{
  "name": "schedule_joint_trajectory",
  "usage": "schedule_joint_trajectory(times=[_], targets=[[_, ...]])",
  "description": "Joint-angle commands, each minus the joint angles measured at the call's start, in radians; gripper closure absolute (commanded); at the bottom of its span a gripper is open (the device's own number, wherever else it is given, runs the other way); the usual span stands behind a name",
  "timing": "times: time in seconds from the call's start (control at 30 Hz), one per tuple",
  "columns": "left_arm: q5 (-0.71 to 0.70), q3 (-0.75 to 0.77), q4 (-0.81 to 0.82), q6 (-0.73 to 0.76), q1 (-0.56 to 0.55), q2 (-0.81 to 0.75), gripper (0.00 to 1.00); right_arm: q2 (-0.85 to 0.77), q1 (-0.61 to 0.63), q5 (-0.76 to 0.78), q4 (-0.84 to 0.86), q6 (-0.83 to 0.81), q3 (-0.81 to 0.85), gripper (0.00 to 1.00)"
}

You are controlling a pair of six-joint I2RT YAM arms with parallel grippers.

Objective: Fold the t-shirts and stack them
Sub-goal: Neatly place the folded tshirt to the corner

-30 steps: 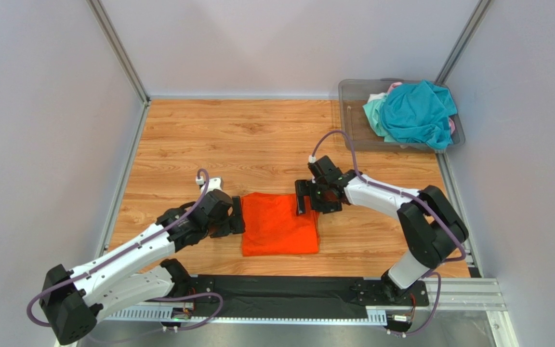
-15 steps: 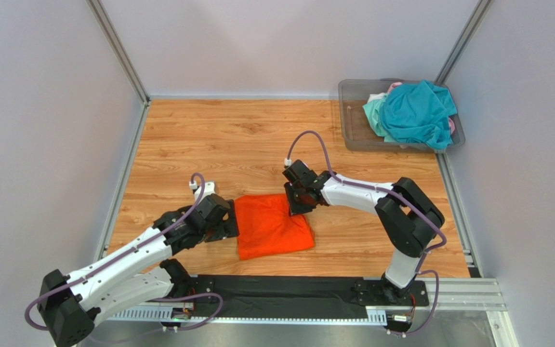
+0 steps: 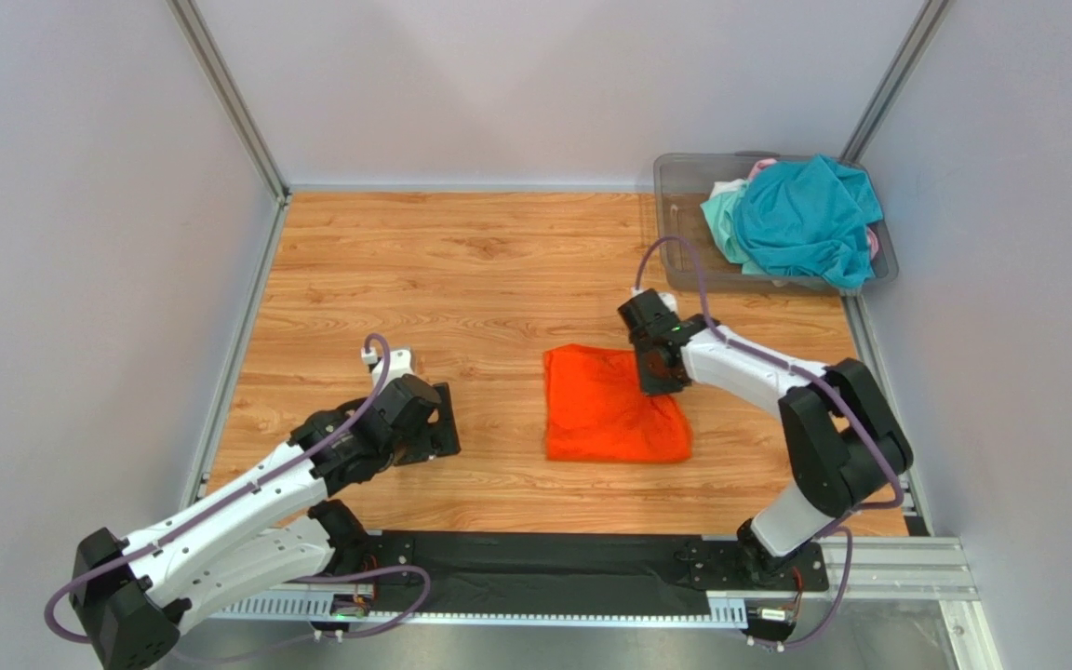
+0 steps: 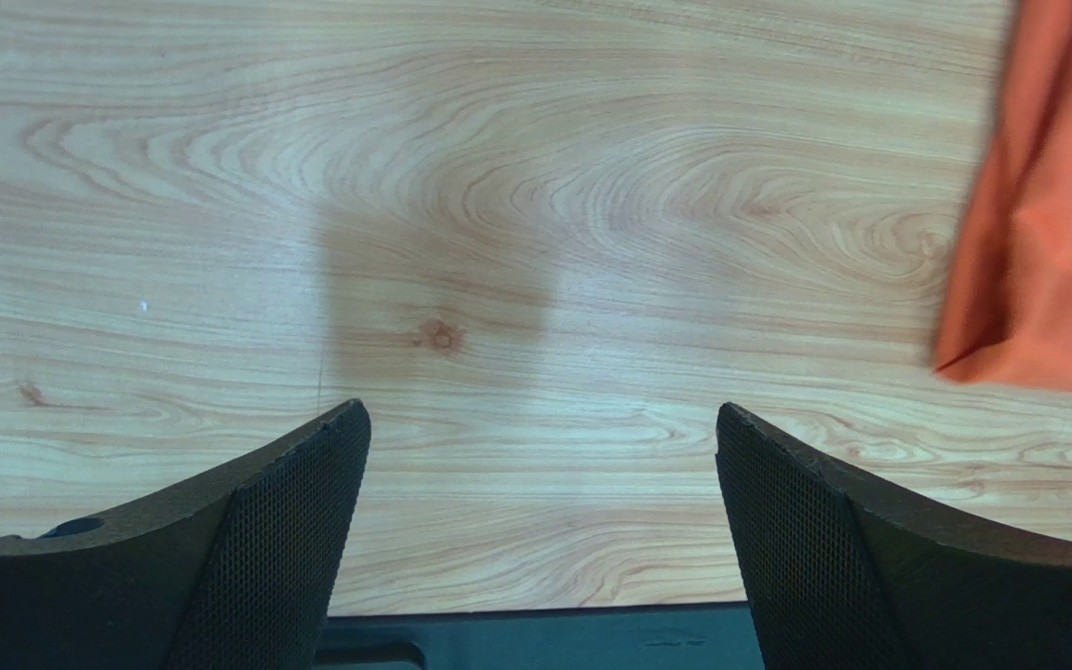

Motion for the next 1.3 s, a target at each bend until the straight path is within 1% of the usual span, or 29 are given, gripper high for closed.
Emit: schedule_joint_trajectory(times=[0.0, 0.1, 0.13, 0.17, 0.2, 0.23, 0.3, 0.33, 0.4, 0.43, 0.47, 0.5, 0.63, 0.67, 0.77, 0.93, 1.1, 1.2, 1.23, 1.27], targets=[[0.007, -0.004, 0.057, 0.047, -0.001, -0.017, 0.00, -0.091, -0.090, 0.122, -0.075, -0.155, 0.006, 0.94], [0.004, 0.003, 0.076, 0.065, -0.001, -0.020, 0.00, -0.122, -0.229, 0.110, -0.087, -0.214, 0.029, 0.94], [0.004, 0.005, 0.077, 0.069, -0.001, -0.020, 0.00, -0.124, -0.257, 0.110, -0.087, -0.230, 0.035, 0.94], [0.004, 0.006, 0.086, 0.075, -0.003, -0.021, 0.00, -0.124, -0.283, 0.096, -0.071, -0.265, 0.050, 0.94], [0.006, 0.006, 0.092, 0.079, -0.001, -0.021, 0.00, -0.118, -0.309, 0.096, -0.052, -0.312, 0.057, 0.97], [0.009, 0.008, 0.101, 0.084, -0.003, -0.023, 0.00, -0.110, -0.353, 0.113, -0.032, -0.377, 0.066, 0.98], [0.018, 0.013, 0.104, 0.095, -0.001, -0.024, 0.00, -0.062, -0.412, 0.131, -0.023, -0.394, 0.129, 0.99], [0.018, 0.013, 0.104, 0.096, -0.001, -0.027, 0.00, -0.047, -0.468, 0.098, -0.024, -0.397, 0.150, 0.99], [0.014, 0.008, 0.104, 0.101, -0.001, -0.032, 0.00, 0.002, -0.518, 0.078, -0.003, -0.402, 0.191, 1.00], [0.014, 0.006, 0.104, 0.102, -0.001, -0.037, 0.00, 0.020, -0.551, 0.081, 0.006, -0.402, 0.208, 1.00], [0.012, 0.003, 0.106, 0.102, -0.001, -0.040, 0.00, 0.059, -0.552, 0.090, 0.006, -0.396, 0.227, 1.00], [0.011, 0.002, 0.107, 0.102, -0.001, -0.043, 0.00, 0.076, -0.600, 0.106, 0.009, -0.394, 0.260, 1.00], [0.012, 0.002, 0.112, 0.113, -0.001, -0.060, 0.00, 0.152, -0.651, 0.165, 0.015, -0.420, 0.343, 1.00], [0.017, -0.001, 0.113, 0.113, -0.003, -0.061, 0.00, 0.180, -0.656, 0.211, 0.015, -0.432, 0.359, 1.00], [0.018, -0.007, 0.123, 0.119, -0.001, -0.066, 0.00, 0.217, -0.679, 0.226, 0.023, -0.451, 0.414, 1.00], [0.015, -0.006, 0.124, 0.124, -0.001, -0.069, 0.00, 0.269, -0.722, 0.153, 0.038, -0.512, 0.481, 0.99], [0.012, -0.007, 0.127, 0.125, -0.003, -0.072, 0.00, 0.300, -0.782, 0.121, 0.029, -0.524, 0.504, 0.96], [0.012, -0.010, 0.133, 0.127, -0.001, -0.067, 0.00, 0.307, -0.809, 0.107, 0.020, -0.515, 0.514, 0.91], [0.012, -0.009, 0.133, 0.127, -0.003, -0.064, 0.00, 0.312, -0.814, 0.101, 0.022, -0.505, 0.517, 0.85], [0.014, -0.007, 0.133, 0.128, -0.001, -0.063, 0.00, 0.314, -0.816, 0.102, 0.015, -0.497, 0.529, 0.54]])
